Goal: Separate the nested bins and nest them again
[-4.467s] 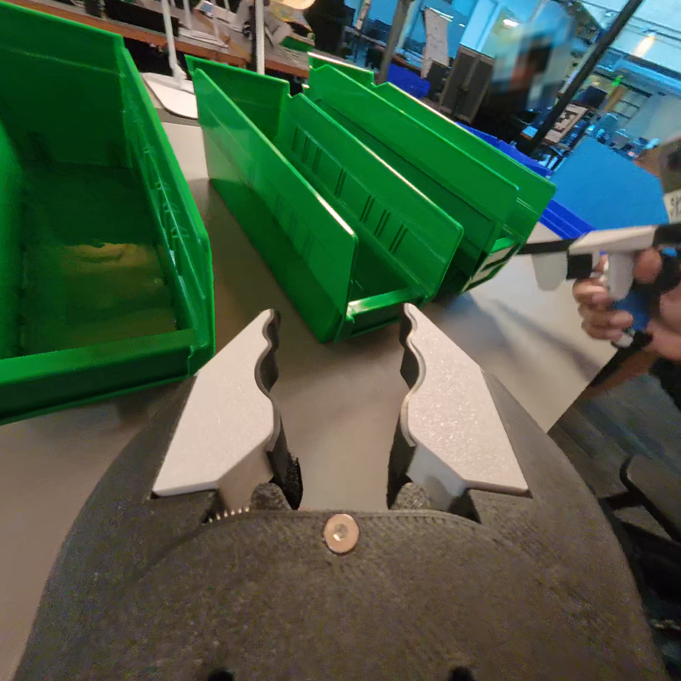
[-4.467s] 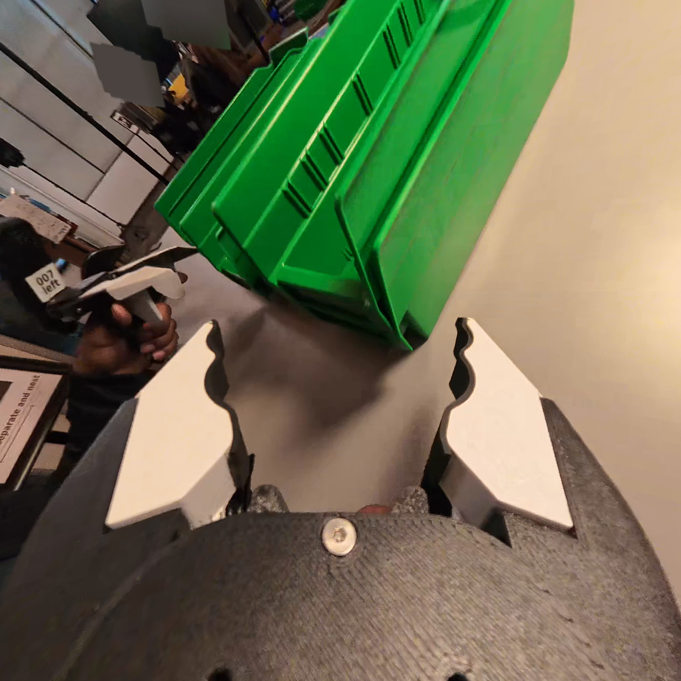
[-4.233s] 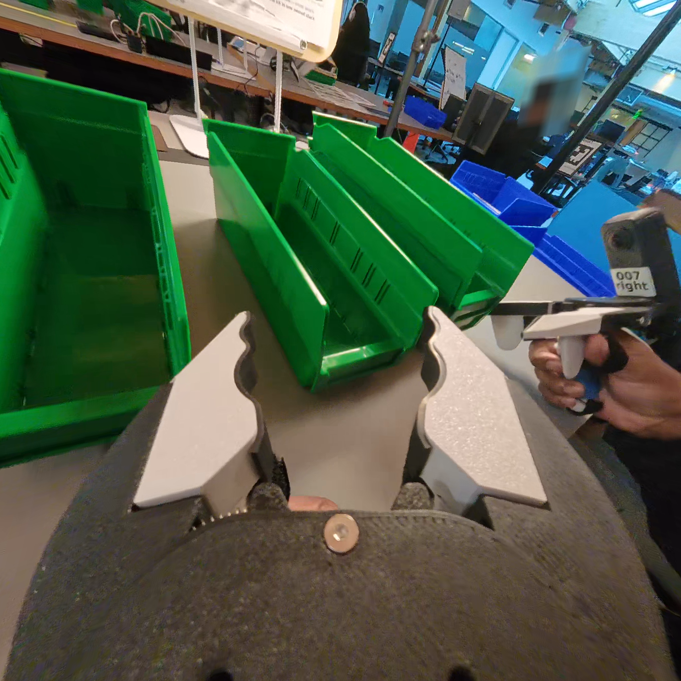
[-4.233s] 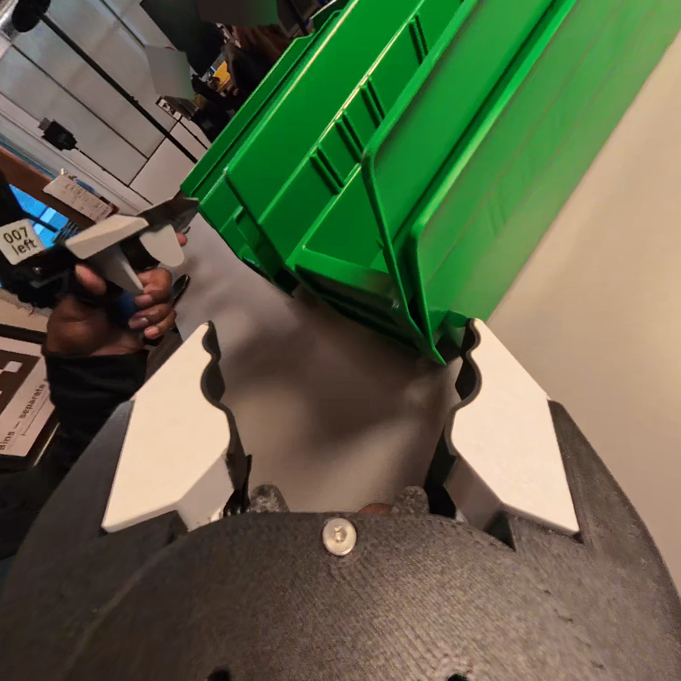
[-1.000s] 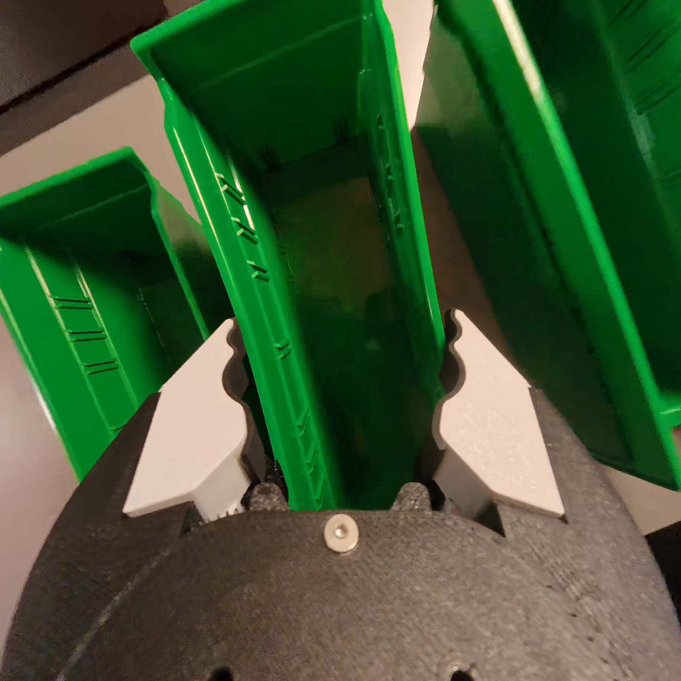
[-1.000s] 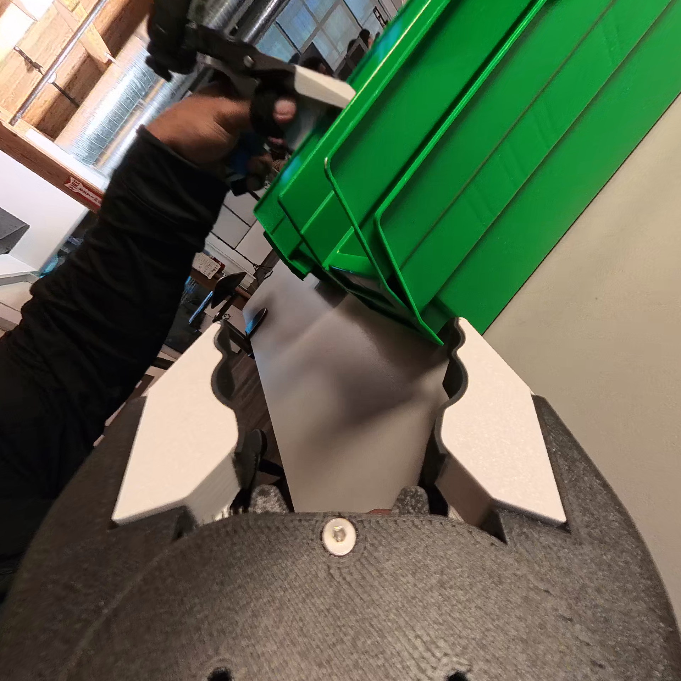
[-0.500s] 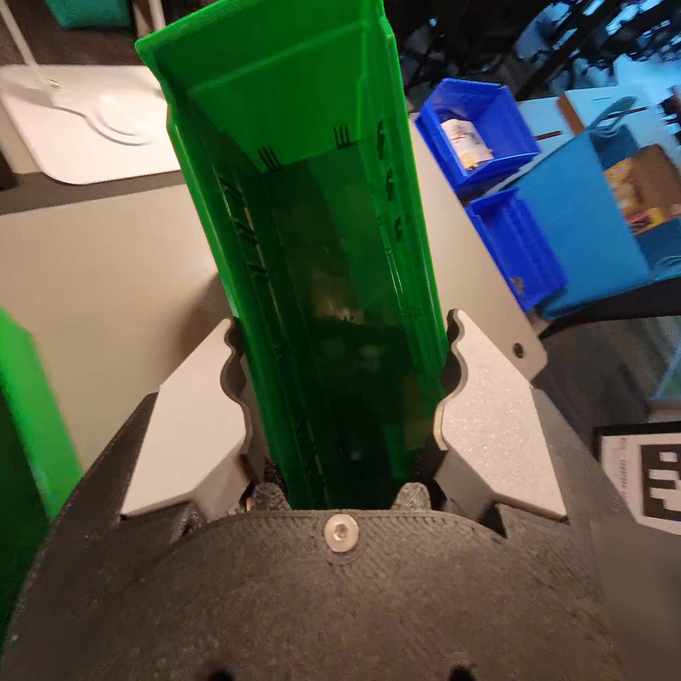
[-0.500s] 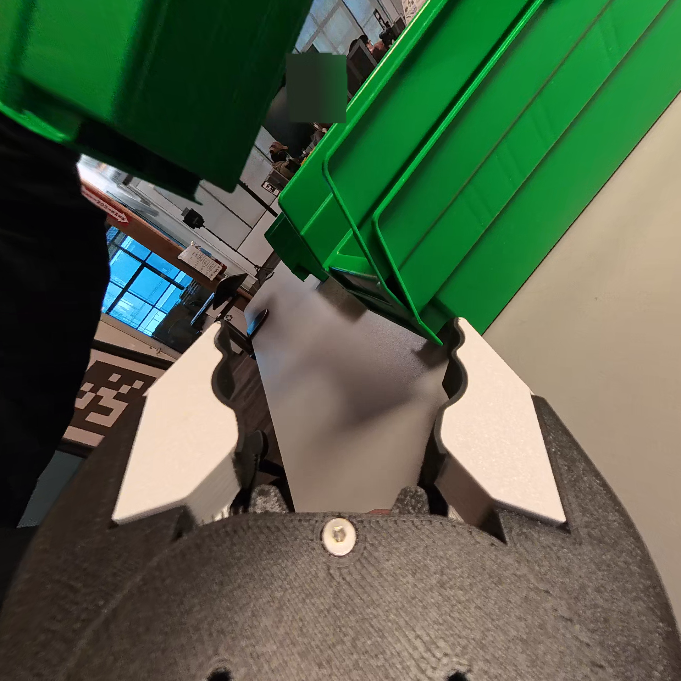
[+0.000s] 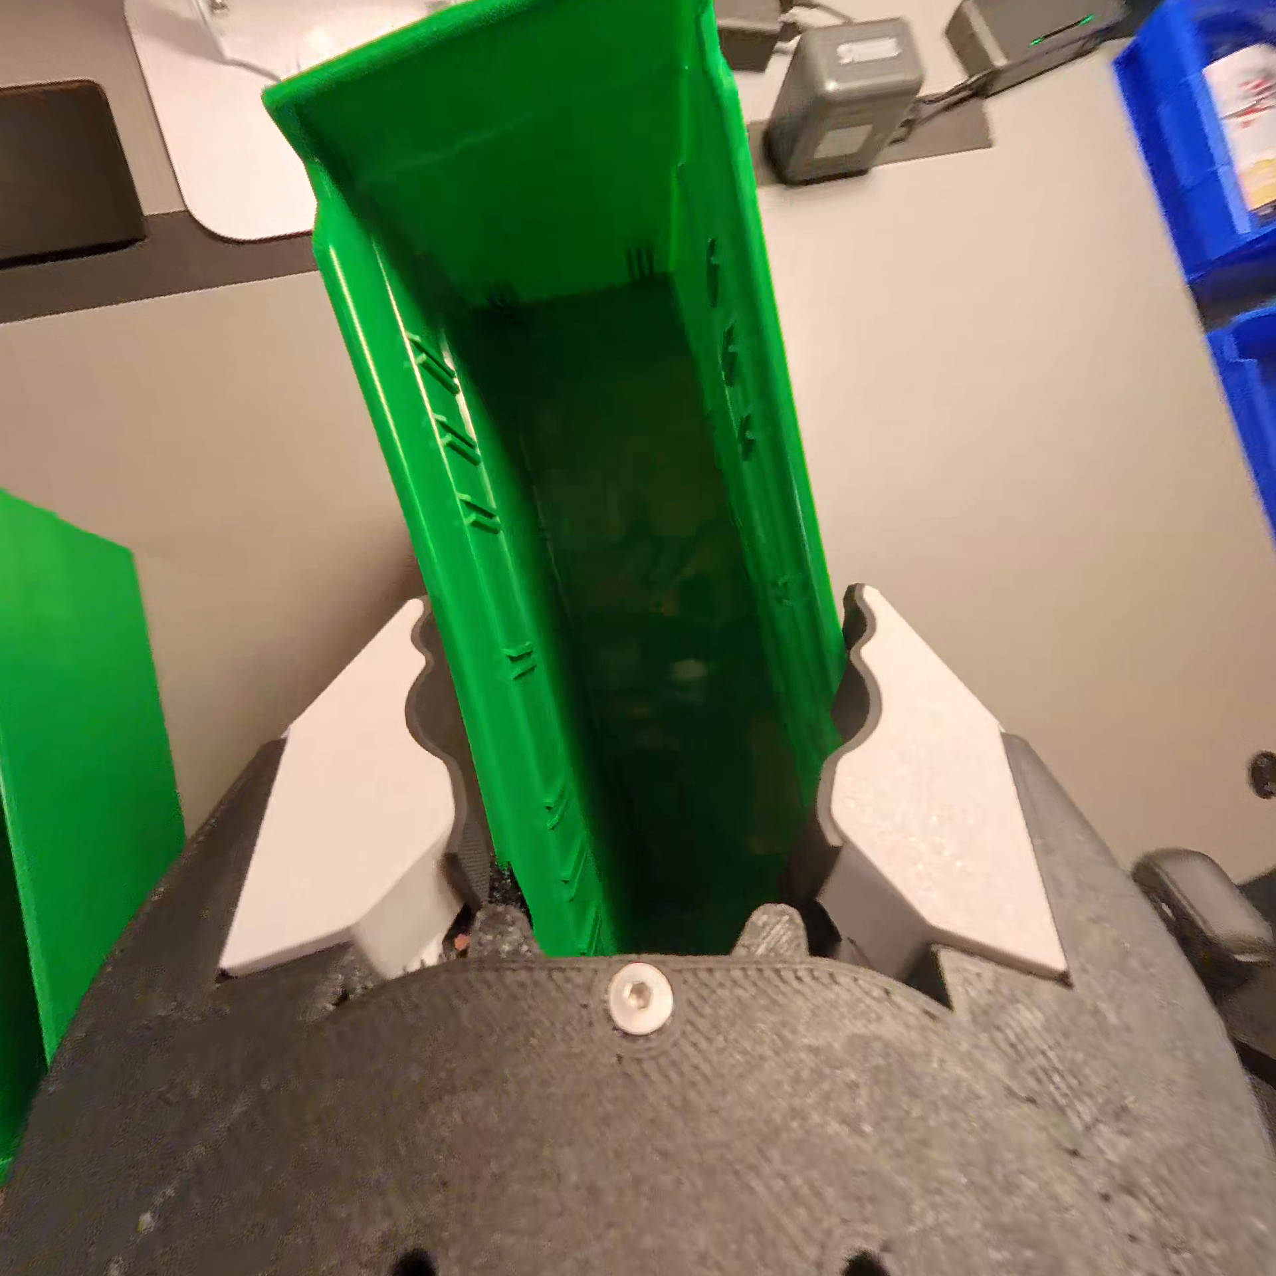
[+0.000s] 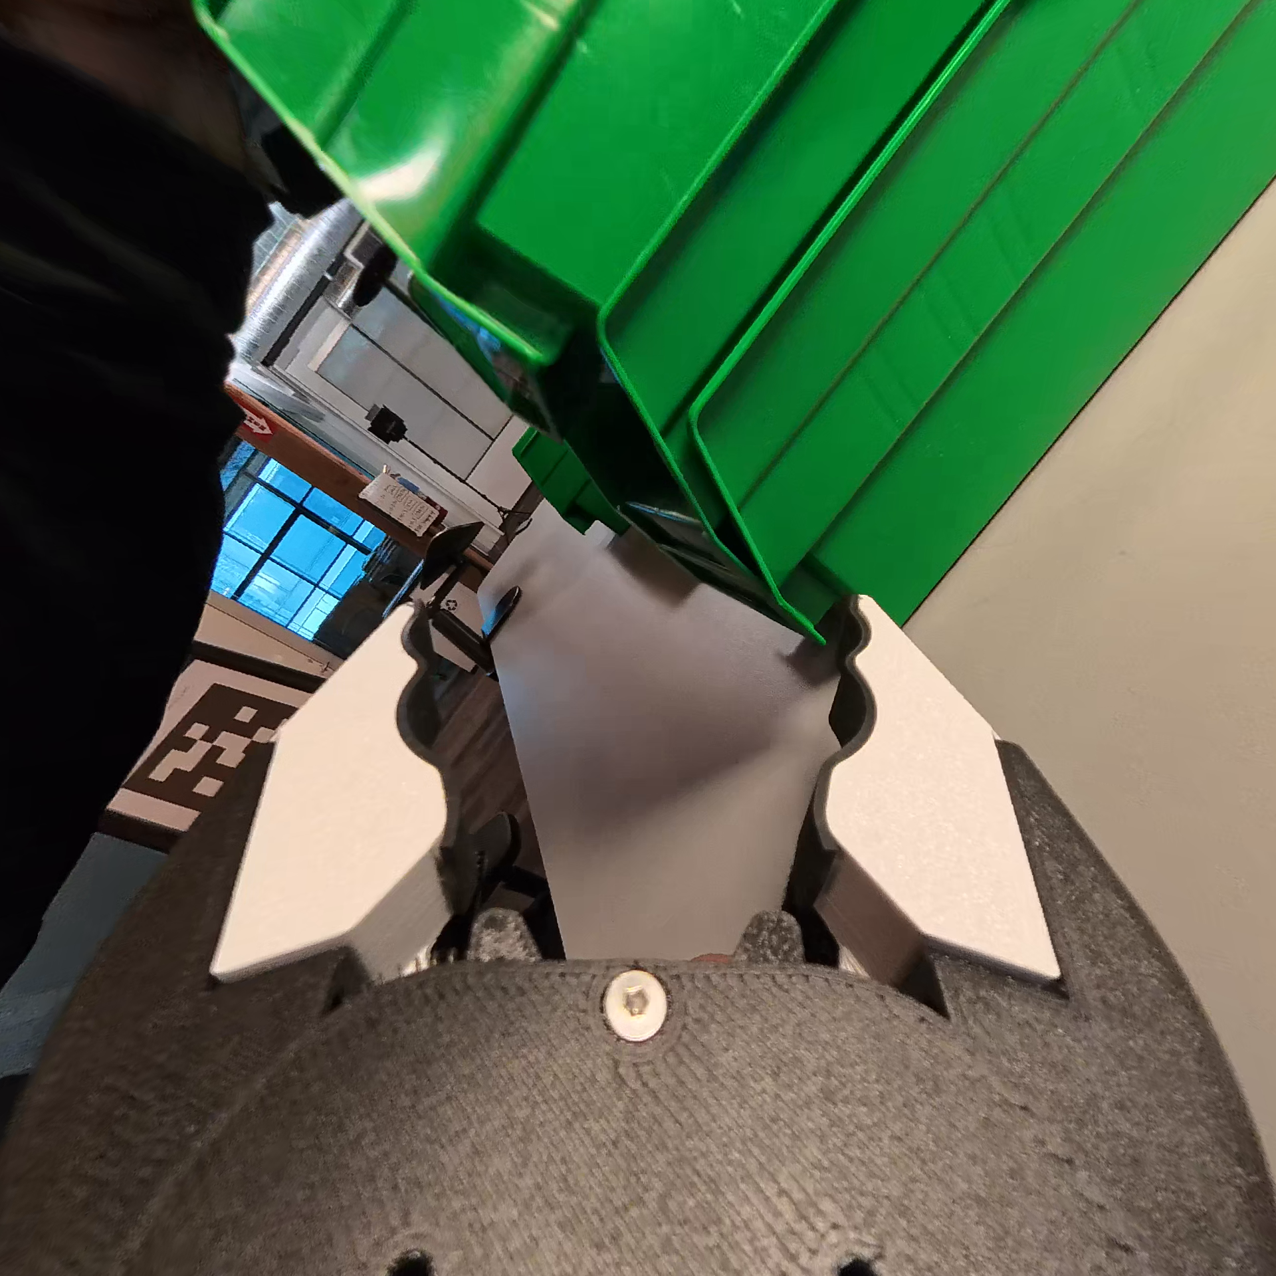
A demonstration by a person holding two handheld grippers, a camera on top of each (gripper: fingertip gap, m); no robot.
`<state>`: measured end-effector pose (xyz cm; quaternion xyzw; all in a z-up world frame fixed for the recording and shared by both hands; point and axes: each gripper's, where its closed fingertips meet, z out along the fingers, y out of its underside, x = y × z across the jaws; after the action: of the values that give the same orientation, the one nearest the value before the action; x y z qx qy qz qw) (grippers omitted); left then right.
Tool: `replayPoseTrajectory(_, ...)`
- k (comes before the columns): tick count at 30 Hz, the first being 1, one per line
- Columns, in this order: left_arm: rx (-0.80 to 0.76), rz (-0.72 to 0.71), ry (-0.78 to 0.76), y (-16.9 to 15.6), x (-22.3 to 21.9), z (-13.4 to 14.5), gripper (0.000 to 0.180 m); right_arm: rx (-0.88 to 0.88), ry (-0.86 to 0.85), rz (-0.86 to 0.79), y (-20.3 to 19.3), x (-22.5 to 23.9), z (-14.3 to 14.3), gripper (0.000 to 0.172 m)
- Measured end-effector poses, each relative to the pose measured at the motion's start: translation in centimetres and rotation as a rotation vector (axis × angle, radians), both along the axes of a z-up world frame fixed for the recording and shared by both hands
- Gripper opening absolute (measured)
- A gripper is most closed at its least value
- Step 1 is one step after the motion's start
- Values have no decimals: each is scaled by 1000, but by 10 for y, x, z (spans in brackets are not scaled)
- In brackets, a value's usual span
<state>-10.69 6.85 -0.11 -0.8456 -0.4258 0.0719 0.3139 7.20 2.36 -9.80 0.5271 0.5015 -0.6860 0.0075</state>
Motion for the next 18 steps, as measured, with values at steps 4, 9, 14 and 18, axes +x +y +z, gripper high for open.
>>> replayPoseTrajectory(4, -48, 19, 40, 7, -2, -10, 119, -9, 5, 1, 1, 1, 1, 117)
replayPoseTrajectory(9, -46, -21, 94, 18, 5, -12, 122, -12, 9, 4, 1, 1, 2, 117)
replayPoseTrajectory(14, 12, -108, 132, 22, 22, 9, 128, -10, 7, 6, 0, 1, 1, 118)
replayPoseTrajectory(18, 43, -180, 166, -1, 34, 29, 128, -10, 8, 5, 0, 1, 2, 118)
